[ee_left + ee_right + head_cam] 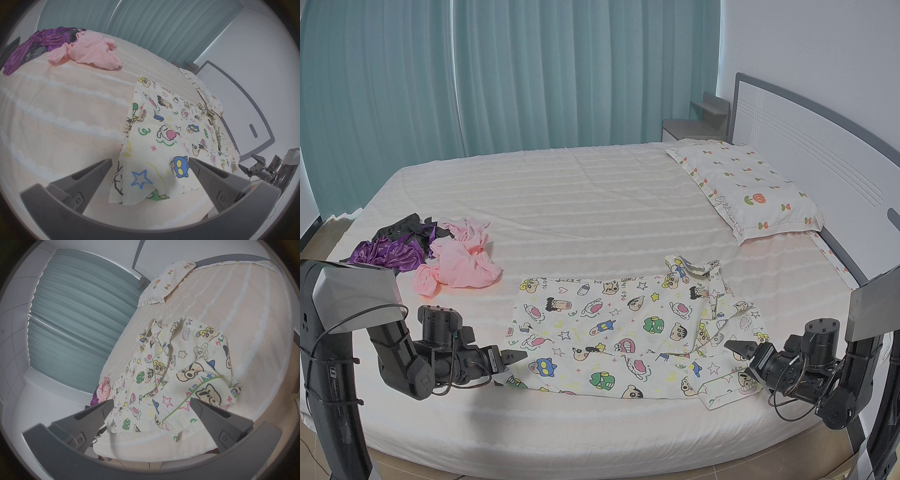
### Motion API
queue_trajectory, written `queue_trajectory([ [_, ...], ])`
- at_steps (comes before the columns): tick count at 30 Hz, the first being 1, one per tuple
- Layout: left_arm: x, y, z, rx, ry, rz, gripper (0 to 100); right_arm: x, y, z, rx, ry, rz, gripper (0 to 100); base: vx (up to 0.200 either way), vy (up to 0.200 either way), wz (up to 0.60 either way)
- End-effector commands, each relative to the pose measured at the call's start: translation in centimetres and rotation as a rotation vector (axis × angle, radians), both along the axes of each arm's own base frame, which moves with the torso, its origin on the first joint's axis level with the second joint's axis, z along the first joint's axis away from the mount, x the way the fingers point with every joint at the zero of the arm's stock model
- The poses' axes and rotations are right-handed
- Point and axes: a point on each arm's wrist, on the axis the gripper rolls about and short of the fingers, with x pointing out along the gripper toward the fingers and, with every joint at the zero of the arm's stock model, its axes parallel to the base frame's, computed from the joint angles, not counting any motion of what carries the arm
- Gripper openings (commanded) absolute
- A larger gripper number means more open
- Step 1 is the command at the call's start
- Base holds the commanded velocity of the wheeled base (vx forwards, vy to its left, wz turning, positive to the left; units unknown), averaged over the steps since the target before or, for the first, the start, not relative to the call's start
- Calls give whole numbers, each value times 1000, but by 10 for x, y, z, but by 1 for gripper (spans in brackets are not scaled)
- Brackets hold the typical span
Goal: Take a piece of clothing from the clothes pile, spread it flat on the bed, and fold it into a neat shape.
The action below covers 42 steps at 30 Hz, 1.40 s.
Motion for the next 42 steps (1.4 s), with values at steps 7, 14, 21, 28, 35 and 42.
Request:
queue_trajectory([
  [7,-2,5,-9,10,36,28,0,2,1,-2,0,-5,1,100,0,0,0],
  [14,-12,12,-4,39,46,71,0,1,0,-2,0,-4,1,100,0,0,0],
  [21,-31,11,1,48,75,60,0,1,1,-3,-1,-2,2,100,0,0,0],
  [28,-46,13,-4,58,132,59,0,1,1,-3,-1,-1,2,100,0,0,0],
  [35,-50,13,-7,64,155,59,0,1,0,-6,-7,7,1,100,0,0,0],
  [42,-49,13,-7,64,146,61,100,1,0,-6,-6,9,0,100,0,0,0],
])
